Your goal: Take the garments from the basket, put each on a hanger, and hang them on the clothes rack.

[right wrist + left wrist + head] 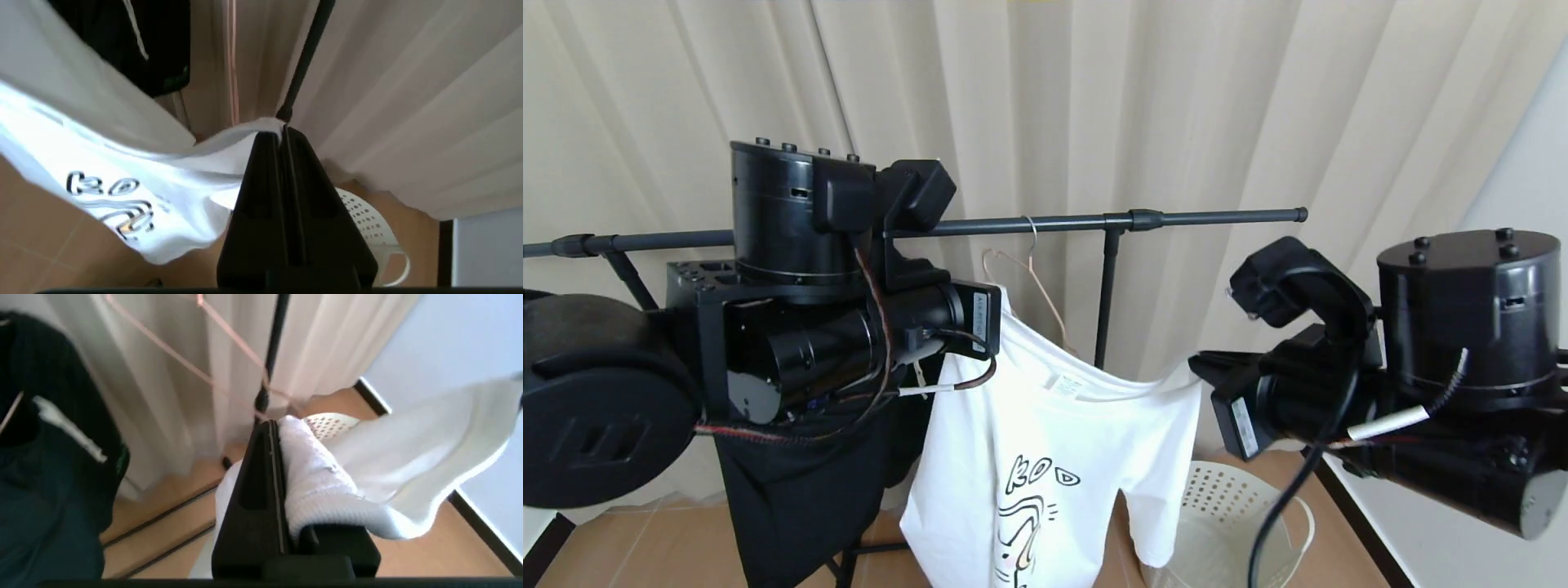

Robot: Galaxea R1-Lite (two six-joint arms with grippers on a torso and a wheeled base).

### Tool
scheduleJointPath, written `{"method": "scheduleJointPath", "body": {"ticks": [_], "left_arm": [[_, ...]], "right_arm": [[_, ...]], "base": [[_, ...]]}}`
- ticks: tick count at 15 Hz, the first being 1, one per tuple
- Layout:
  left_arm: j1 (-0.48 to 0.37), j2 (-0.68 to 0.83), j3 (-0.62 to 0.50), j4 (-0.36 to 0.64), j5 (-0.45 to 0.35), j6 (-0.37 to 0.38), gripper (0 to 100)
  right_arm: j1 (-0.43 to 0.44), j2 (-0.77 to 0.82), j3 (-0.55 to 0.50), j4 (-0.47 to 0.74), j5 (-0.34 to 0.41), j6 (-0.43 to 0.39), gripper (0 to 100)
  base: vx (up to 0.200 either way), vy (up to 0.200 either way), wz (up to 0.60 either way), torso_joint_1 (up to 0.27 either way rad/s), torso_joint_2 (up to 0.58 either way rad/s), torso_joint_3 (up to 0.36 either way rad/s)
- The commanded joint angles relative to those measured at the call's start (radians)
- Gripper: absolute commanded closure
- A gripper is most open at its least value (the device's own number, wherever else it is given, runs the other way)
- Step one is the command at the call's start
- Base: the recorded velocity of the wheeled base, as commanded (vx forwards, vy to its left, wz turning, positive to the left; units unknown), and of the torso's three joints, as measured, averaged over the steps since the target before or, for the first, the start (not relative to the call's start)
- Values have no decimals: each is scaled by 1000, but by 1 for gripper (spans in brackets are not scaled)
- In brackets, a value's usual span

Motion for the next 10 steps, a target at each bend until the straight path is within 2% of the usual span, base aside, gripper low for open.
{"method": "scheduleJointPath", "body": {"ticks": [1,3,5,8,9,10], "left_arm": [[37,86,-99,-1,-71,16,100],[52,121,-169,-1,-171,16,100],[57,145,-227,-1,-269,19,100],[58,162,-255,-3,-370,39,100],[58,162,-257,-3,-398,41,100],[58,162,-258,-5,-412,41,100]], "right_arm": [[88,-84,17,67,4,-7,100],[169,-78,19,74,9,5,100],[262,-55,13,73,11,59,100],[357,43,-29,42,12,197,100],[375,100,-80,8,11,290,100],[377,118,-104,-5,11,332,100]], "base": [[0,0,0,0,0,0],[0,0,0,0,0,0],[0,0,0,0,0,0],[0,0,0,0,0,0],[0,0,0,0,0,0],[0,0,0,0,0,0]]}}
